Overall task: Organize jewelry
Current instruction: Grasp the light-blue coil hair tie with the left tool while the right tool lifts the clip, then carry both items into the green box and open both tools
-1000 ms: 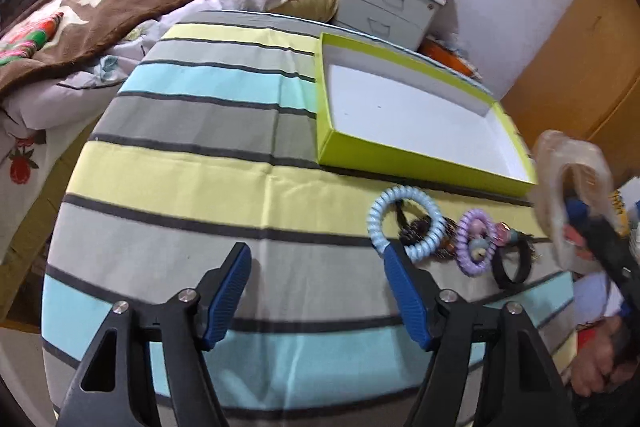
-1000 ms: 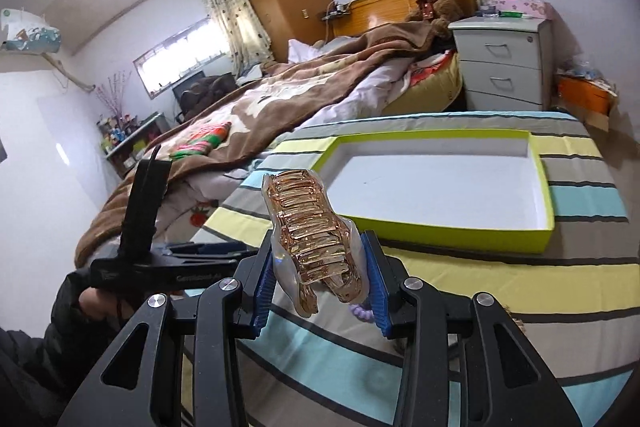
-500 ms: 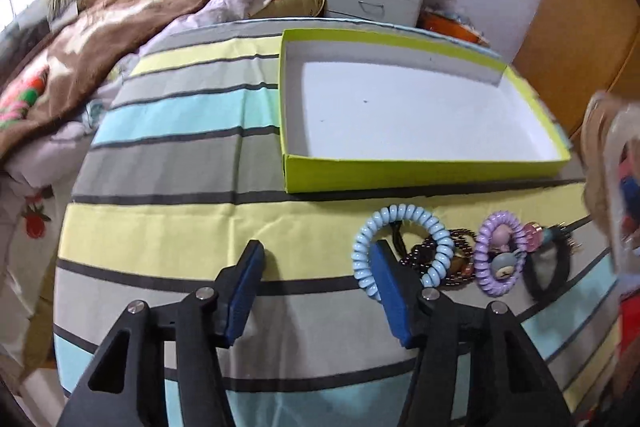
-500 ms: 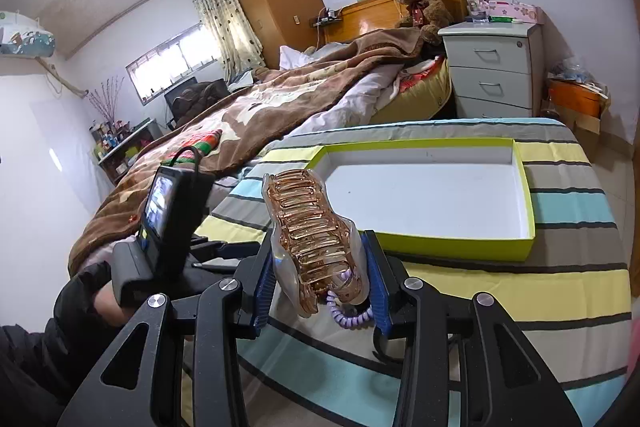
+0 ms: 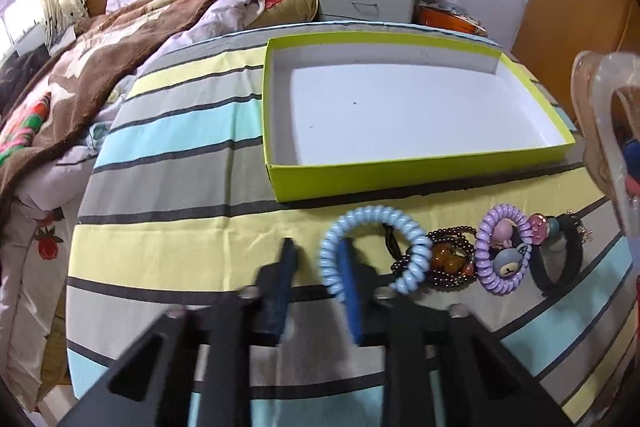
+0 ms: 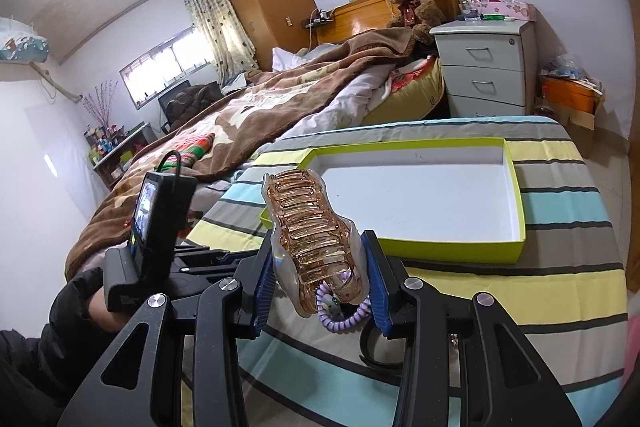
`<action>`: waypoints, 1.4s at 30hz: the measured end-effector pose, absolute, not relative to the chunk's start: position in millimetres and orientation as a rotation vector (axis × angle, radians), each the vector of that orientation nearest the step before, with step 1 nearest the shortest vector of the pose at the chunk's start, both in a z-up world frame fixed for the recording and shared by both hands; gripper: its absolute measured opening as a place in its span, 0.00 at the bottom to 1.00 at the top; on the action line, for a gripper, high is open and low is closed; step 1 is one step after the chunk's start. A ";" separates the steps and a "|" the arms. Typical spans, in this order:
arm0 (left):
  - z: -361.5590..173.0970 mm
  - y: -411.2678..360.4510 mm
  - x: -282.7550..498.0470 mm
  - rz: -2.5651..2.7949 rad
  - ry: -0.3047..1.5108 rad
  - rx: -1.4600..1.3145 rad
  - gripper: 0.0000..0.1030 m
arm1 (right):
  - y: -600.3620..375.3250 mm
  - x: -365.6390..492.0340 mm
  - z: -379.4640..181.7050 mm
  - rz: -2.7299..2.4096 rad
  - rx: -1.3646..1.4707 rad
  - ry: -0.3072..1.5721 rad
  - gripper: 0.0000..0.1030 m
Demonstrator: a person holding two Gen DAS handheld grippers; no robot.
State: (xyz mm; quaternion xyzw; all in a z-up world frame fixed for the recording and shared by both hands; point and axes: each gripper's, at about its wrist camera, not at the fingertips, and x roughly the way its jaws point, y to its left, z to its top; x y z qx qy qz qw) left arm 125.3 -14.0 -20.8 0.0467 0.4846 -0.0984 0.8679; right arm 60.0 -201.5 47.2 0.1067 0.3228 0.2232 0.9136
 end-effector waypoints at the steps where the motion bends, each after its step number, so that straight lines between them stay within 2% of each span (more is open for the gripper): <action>1: -20.6 -12.0 125.6 -0.210 1.017 0.077 0.11 | -202.0 60.1 47.1 0.457 0.220 0.665 0.40; 23: 28.9 2.9 117.4 -0.246 0.923 -0.029 0.09 | -213.3 62.9 66.8 0.361 0.197 0.623 0.40; 33: 47.0 1.4 148.0 -0.259 0.897 -0.053 0.09 | -231.3 98.1 69.0 0.217 0.120 0.631 0.40; 42: 36.8 -8.8 186.7 -0.263 0.931 -0.068 0.09 | -237.5 143.7 49.2 0.098 -0.053 0.659 0.40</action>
